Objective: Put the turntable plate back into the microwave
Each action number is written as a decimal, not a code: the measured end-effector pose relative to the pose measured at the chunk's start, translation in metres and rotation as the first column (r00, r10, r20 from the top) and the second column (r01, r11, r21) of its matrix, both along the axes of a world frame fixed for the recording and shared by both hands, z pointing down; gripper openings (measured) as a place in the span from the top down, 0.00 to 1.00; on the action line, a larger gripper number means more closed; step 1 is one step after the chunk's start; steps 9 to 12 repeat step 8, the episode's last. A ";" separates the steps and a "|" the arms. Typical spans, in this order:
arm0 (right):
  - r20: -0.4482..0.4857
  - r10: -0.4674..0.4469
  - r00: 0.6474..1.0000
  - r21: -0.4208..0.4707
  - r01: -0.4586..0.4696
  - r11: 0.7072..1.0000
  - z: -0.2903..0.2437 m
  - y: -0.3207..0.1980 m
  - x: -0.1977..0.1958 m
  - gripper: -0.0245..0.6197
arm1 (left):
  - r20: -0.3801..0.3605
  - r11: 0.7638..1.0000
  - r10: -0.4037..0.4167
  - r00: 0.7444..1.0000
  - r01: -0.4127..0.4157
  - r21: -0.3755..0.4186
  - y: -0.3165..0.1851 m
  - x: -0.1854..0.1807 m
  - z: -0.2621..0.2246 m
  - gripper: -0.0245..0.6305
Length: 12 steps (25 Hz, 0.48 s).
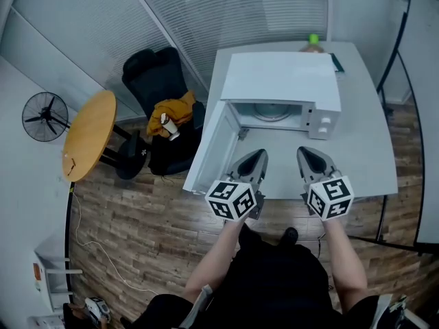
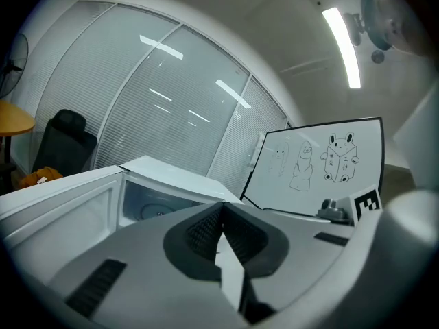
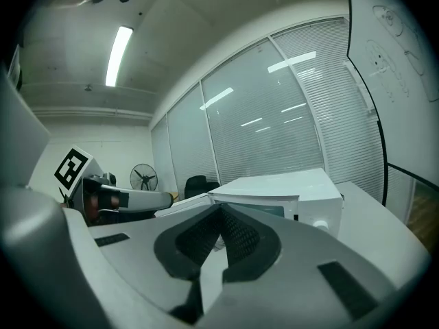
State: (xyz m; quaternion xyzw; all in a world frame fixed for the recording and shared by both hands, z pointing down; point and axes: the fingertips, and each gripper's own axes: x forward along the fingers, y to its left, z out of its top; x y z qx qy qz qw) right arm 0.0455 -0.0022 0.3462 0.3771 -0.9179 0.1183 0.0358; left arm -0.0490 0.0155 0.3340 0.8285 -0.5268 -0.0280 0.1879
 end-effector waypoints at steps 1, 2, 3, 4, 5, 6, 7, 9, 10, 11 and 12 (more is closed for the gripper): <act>-0.001 -0.002 1.000 0.001 0.002 1.000 -0.001 0.000 -0.002 0.95 | 0.000 1.000 0.006 1.000 -0.006 0.000 0.000 0.000 -0.001 0.96; -0.004 -0.004 1.000 0.003 0.004 1.000 -0.002 0.001 -0.004 0.95 | -0.002 1.000 0.012 1.000 -0.012 0.000 0.001 -0.001 -0.001 0.96; -0.008 -0.004 1.000 0.005 0.004 1.000 -0.002 0.002 -0.005 0.95 | -0.006 1.000 0.017 1.000 -0.017 0.001 0.002 -0.001 -0.001 0.96; -0.010 -0.004 1.000 0.007 0.004 1.000 -0.002 0.004 -0.006 0.95 | -0.010 1.000 0.021 1.000 -0.021 0.004 0.003 -0.002 -0.002 0.96; -0.011 -0.003 1.000 0.007 0.003 1.000 -0.003 0.005 -0.006 0.95 | -0.010 1.000 0.023 1.000 -0.023 0.007 0.004 -0.003 -0.004 0.96; -0.010 -0.003 1.000 0.007 0.003 1.000 -0.003 0.005 -0.006 0.95 | -0.007 1.000 0.024 1.000 -0.024 0.010 0.004 -0.004 -0.005 0.96; -0.010 -0.002 1.000 0.007 0.003 1.000 -0.004 0.006 -0.007 0.95 | -0.004 1.000 0.026 1.000 -0.026 0.013 0.004 -0.005 -0.006 0.96; -0.010 -0.002 1.000 0.007 0.002 1.000 -0.005 0.006 -0.007 0.95 | -0.001 1.000 0.027 1.000 -0.027 0.016 0.004 -0.006 -0.008 0.96; -0.010 -0.002 1.000 0.007 0.002 1.000 -0.005 0.006 -0.007 0.95 | -0.001 1.000 0.027 1.000 -0.027 0.016 0.004 -0.006 -0.008 0.96; -0.010 -0.002 1.000 0.007 0.002 1.000 -0.005 0.006 -0.007 0.95 | -0.001 1.000 0.027 1.000 -0.027 0.016 0.004 -0.006 -0.008 0.96; -0.010 -0.002 1.000 0.007 0.002 1.000 -0.005 0.006 -0.007 0.95 | -0.001 1.000 0.027 1.000 -0.027 0.016 0.004 -0.006 -0.008 0.96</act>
